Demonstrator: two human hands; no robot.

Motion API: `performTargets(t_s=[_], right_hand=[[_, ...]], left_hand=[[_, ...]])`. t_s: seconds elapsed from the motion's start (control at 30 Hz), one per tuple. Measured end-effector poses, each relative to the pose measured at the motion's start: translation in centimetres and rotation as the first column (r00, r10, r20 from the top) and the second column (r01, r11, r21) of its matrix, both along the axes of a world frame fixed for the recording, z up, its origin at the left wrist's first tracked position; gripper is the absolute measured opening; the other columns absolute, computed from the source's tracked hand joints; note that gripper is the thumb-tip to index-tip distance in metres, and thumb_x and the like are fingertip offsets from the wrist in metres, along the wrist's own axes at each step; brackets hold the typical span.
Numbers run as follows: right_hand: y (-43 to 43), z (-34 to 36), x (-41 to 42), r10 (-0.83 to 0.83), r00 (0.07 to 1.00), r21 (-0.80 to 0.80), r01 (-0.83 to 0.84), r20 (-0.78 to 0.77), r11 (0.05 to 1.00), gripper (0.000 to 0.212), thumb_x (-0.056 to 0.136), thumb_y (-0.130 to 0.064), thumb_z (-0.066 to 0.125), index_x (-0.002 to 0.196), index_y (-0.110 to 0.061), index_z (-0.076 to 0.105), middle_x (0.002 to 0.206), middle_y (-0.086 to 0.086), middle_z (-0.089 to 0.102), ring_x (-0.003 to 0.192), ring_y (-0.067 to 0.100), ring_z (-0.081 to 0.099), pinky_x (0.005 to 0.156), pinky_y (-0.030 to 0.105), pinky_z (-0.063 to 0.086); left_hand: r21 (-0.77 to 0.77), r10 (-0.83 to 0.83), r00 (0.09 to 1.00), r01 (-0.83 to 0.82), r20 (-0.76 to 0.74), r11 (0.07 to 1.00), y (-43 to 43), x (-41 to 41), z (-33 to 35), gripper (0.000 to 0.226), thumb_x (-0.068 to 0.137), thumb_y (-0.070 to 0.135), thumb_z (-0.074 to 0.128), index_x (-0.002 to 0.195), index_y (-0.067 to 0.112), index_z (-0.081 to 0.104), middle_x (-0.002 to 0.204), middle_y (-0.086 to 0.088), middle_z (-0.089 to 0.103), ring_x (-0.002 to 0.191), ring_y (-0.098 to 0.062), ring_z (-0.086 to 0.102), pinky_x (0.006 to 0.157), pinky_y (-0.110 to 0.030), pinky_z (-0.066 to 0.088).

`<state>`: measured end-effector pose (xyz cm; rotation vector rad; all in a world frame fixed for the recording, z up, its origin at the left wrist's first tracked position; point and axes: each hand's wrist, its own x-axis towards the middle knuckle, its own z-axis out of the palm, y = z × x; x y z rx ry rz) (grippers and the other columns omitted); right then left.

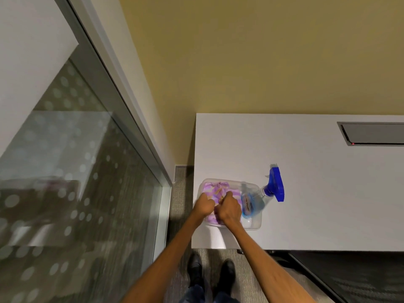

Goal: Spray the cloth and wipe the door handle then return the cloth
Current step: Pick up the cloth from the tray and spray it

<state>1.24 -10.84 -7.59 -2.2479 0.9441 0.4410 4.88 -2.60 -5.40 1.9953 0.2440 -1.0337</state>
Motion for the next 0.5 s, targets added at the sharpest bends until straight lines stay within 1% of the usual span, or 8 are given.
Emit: performTargets(t_s=[0.1,0.17,0.2,0.27,0.3,0.37,0.43,0.5], right_hand=[[0.0,0.9,-0.4,-0.022,0.999,0.044,0.02,0.042,0.999,0.041,0.088,-0.011,0.066,0.124,-0.005,0.047,0.114,0.013,0.066,0.101,0.029,0.065,0.069,0.026,0.041],[0.0,1.6,-0.8,-0.025,0.995,0.055,0.02,0.101,0.998,0.034,0.091,-0.011,0.061,0.122,-0.004,0.049,0.114,0.014,0.066,0.102,0.028,0.064,0.072,0.027,0.044],[0.0,2.1,-0.9,-0.032,0.99,0.062,0.023,0.136,0.998,0.03,0.093,-0.012,0.059,0.121,-0.004,0.05,0.115,0.015,0.066,0.103,0.028,0.064,0.078,0.029,0.048],[0.2,3.1,-1.1,-0.058,0.979,0.08,0.044,0.194,0.996,0.027,0.098,-0.018,0.053,0.122,-0.005,0.052,0.117,0.015,0.065,0.108,0.029,0.062,0.092,0.034,0.05],[0.2,3.5,-1.1,-0.07,0.975,0.087,0.052,0.212,0.995,0.027,0.1,-0.021,0.051,0.122,-0.006,0.052,0.118,0.014,0.065,0.109,0.029,0.062,0.096,0.035,0.049],[0.2,4.1,-1.2,-0.081,0.968,0.104,0.058,0.236,0.993,0.028,0.1,-0.023,0.05,0.123,-0.007,0.052,0.118,0.013,0.065,0.109,0.029,0.063,0.095,0.034,0.049],[0.1,4.4,-1.3,-0.099,0.962,0.142,0.064,0.256,0.988,0.028,0.1,-0.022,0.05,0.125,-0.007,0.051,0.117,0.014,0.066,0.107,0.029,0.064,0.092,0.034,0.051],[0.0,4.7,-1.3,-0.14,0.949,0.201,0.084,0.283,0.976,0.029,0.101,-0.022,0.049,0.127,-0.008,0.051,0.119,0.014,0.067,0.106,0.029,0.064,0.092,0.034,0.051]], left_hand=[[-0.03,0.027,1.0,-0.027,-0.016,0.999,0.0,-0.1,0.7,0.027,0.097,0.0,0.033,0.102,0.003,0.059,0.1,-0.014,0.059,0.091,-0.026,0.057,0.083,-0.033,0.045],[-0.032,0.091,0.995,-0.092,-0.044,0.995,0.0,-0.3,1.4,0.025,0.101,0.01,0.034,0.1,0.007,0.059,0.095,-0.013,0.057,0.081,-0.02,0.054,0.08,-0.033,0.042],[-0.037,0.118,0.992,-0.12,-0.049,0.992,0.0,-0.6,1.5,0.028,0.103,0.017,0.035,0.114,0.004,0.058,0.103,-0.016,0.06,0.087,-0.022,0.058,0.082,-0.034,0.043],[-0.051,0.179,0.983,-0.181,-0.046,0.982,0.3,-0.9,1.4,0.046,0.104,0.031,0.039,0.14,0.004,0.046,0.131,-0.019,0.059,0.116,-0.032,0.06,0.098,-0.036,0.047],[-0.073,0.201,0.978,-0.205,-0.056,0.976,0.4,-1.0,1.5,0.052,0.103,0.037,0.041,0.144,0.005,0.043,0.137,-0.02,0.058,0.123,-0.035,0.058,0.105,-0.04,0.047],[-0.16,0.234,0.966,-0.249,-0.11,0.955,0.8,-0.7,1.8,0.052,0.101,0.039,0.045,0.142,0.005,0.049,0.134,-0.021,0.061,0.121,-0.037,0.061,0.108,-0.045,0.048],[-0.239,0.278,0.944,-0.316,-0.18,0.918,1.0,-0.4,2.3,0.043,0.1,0.035,0.048,0.132,0.008,0.059,0.12,-0.017,0.071,0.106,-0.031,0.07,0.093,-0.037,0.056],[-0.302,0.328,0.912,-0.394,-0.246,0.868,1.0,-0.2,2.9,0.032,0.098,0.031,0.049,0.117,0.011,0.065,0.086,-0.007,0.079,0.071,-0.018,0.076,0.06,-0.023,0.058]])
